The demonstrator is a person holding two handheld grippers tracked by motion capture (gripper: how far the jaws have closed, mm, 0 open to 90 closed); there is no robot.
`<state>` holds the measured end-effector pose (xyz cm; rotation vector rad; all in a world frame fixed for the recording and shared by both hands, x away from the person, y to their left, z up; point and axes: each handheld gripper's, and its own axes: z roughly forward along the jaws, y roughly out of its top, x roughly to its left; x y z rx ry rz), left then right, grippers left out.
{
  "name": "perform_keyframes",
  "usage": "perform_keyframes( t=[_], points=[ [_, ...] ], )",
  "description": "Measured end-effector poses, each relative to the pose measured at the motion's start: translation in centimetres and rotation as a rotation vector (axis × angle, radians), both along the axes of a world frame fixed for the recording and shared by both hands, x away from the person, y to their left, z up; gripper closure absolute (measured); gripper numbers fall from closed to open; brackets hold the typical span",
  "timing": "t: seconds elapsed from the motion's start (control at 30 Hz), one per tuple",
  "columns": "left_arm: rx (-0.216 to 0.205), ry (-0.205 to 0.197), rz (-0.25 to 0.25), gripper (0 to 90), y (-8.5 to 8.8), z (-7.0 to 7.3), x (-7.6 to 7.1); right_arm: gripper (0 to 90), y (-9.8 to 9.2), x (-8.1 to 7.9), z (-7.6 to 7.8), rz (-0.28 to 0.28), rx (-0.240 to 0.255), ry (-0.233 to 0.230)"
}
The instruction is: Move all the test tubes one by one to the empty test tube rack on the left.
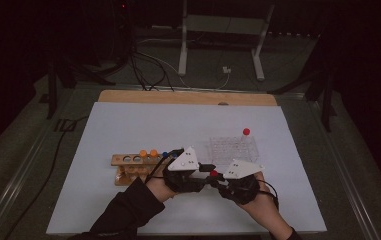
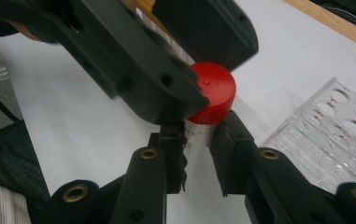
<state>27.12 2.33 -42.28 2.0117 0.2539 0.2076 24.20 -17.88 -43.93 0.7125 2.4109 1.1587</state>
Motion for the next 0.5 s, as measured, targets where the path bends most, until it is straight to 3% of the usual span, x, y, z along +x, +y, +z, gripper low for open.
perform_keyframes(
  t=[0.2, 0.4, 0.43, 0.5],
  points=[
    [0.002, 0.010, 0.001, 70.7, -0.02, -0.08, 0.24, 74.6, -0.03, 0.06, -0.09, -0.002, 0.003, 0.005],
    [0.006, -0.005, -0.005, 71.3, 0.09, 0.15, 0.23, 73.8, -0.12, 0.09, -0.08, 0.006, 0.022, 0.004],
    [0.005, -0.007, -0.001, 71.4, 0.13, 0.23, 0.22, 72.9, -0.19, 0.08, -0.03, 0.008, 0.030, 0.004],
    [0.007, -0.013, 0.001, 71.5, 0.22, 0.34, 0.24, 62.3, -0.34, 0.14, 0.09, 0.010, 0.048, 0.012]
  ],
)
